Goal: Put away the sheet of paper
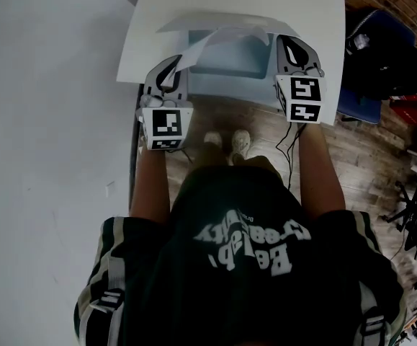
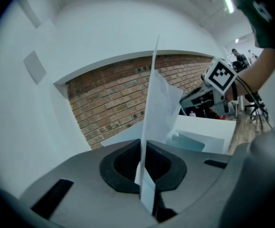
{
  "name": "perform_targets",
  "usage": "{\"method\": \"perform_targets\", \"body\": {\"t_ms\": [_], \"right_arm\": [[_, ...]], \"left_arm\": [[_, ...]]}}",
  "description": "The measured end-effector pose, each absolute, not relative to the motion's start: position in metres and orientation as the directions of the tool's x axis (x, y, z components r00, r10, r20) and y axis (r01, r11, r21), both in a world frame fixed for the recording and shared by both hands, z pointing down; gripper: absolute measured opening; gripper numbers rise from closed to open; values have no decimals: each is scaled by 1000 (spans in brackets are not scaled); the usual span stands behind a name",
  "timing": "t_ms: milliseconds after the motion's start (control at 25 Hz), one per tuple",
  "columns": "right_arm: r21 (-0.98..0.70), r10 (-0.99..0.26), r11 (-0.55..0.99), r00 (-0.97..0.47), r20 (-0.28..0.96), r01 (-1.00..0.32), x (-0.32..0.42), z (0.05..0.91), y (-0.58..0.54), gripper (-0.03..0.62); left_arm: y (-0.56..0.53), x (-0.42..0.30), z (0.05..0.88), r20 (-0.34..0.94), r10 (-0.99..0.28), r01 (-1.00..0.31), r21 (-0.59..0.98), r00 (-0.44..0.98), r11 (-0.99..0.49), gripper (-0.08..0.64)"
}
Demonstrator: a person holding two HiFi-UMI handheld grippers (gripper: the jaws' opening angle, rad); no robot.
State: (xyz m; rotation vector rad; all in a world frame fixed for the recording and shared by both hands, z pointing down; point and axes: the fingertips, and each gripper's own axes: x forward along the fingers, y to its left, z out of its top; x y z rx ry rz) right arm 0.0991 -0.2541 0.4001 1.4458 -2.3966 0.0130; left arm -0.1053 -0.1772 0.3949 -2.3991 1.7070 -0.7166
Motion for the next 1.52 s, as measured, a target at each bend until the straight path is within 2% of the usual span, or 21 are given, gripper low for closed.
{"method": "perform_targets", "body": {"t_ms": [640,1080,1320,1520], "right_arm": [[241,-899,400,-327,292,-884,93,381,-337,-6],[278,-926,322,-239,293,-905,95,375,-372,-6],[284,-917,351,-265,299,-892,96,376,-377,-6],[276,-903,388,-302,306,-880,97,377,-390,-6]], "left_arm": [[-291,-126,396,322,-883,-815,-366,341,-448,2],[-352,-115,406,389,-809,-712,-399,440,-578,2],[-363,-108,430,498,-771,-637,-456,397,-622,2],[-377,-100,449,570,-772,-544,-569,279,-617,2]]}}
